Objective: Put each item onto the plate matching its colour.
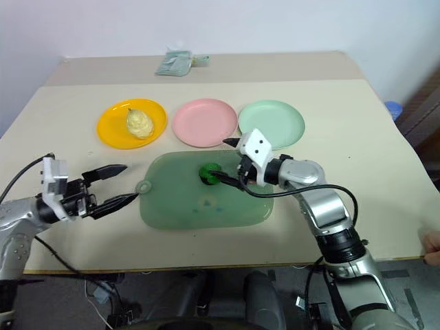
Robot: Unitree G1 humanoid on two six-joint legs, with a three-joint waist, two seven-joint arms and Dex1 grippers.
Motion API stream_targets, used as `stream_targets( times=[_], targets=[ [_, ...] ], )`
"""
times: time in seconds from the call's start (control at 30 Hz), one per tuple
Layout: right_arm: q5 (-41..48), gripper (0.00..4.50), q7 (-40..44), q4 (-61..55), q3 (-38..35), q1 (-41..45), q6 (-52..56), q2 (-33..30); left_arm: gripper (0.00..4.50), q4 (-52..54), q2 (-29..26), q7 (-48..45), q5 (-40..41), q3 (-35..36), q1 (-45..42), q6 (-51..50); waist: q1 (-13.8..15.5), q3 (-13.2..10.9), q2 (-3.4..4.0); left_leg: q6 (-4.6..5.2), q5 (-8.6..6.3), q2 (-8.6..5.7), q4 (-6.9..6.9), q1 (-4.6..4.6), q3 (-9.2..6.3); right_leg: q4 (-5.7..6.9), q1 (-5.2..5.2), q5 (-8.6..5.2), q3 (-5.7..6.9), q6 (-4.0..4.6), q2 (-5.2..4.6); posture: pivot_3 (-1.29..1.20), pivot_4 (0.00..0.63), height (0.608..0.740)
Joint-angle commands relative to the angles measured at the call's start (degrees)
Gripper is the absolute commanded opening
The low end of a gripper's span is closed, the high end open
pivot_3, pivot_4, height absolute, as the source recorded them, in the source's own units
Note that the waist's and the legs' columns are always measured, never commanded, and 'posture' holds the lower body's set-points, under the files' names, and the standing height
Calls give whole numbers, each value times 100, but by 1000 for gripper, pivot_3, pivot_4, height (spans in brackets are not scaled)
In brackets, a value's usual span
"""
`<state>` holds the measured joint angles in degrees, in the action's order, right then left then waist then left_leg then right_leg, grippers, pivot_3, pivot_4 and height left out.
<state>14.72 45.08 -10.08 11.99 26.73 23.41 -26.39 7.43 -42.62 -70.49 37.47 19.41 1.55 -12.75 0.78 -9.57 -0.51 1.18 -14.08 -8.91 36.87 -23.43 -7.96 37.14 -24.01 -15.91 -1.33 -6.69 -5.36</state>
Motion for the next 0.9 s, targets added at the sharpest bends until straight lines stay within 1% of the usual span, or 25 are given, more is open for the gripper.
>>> stream_targets(
  times=[0.03,0.33,0.7,0.73,0.77,0.8,0.9],
  targets=[
    [3,4500,14,-136,80,77,177,52,4430,111,-73,-327,109,173,38,275,4,0,0,0,0,0,0,0,0,0,0,0,0,0,0,0,150,740],
    [-35,4500,164,155,224,178,371,154,4430,227,-185,-797,16,35,177,515,-22,-1,2,0,0,0,-4,0,0,0,-4,1,0,1,1,0,150,740],
    [-461,4500,78,1024,404,495,33,576,4430,392,-150,-756,-45,-97,179,506,-23,-2,3,-1,1,0,-5,0,1,1,-6,1,0,1,2,0,150,740],
    [-475,3937,76,1056,395,515,25,608,4500,420,-140,-729,-46,-101,184,498,-21,-2,3,-1,1,0,-6,0,1,2,-7,1,0,1,2,0,150,740],
    [-482,3618,78,1073,384,526,20,627,4500,445,-134,-704,-46,-106,189,490,-22,-1,2,-1,1,0,-6,0,1,2,-7,1,0,1,2,0,150,740],
    [-500,3186,70,1083,370,536,8,637,4500,476,-116,-661,-44,-111,197,481,-23,-1,2,-1,1,0,-6,0,1,2,-6,1,0,1,2,0,150,740],
    [-522,1716,86,1077,336,536,-4,622,4500,565,-81,-562,-49,-142,237,477,-20,-2,3,-2,1,0,-6,0,1,2,-6,1,0,1,2,0,150,740]
  ],
)
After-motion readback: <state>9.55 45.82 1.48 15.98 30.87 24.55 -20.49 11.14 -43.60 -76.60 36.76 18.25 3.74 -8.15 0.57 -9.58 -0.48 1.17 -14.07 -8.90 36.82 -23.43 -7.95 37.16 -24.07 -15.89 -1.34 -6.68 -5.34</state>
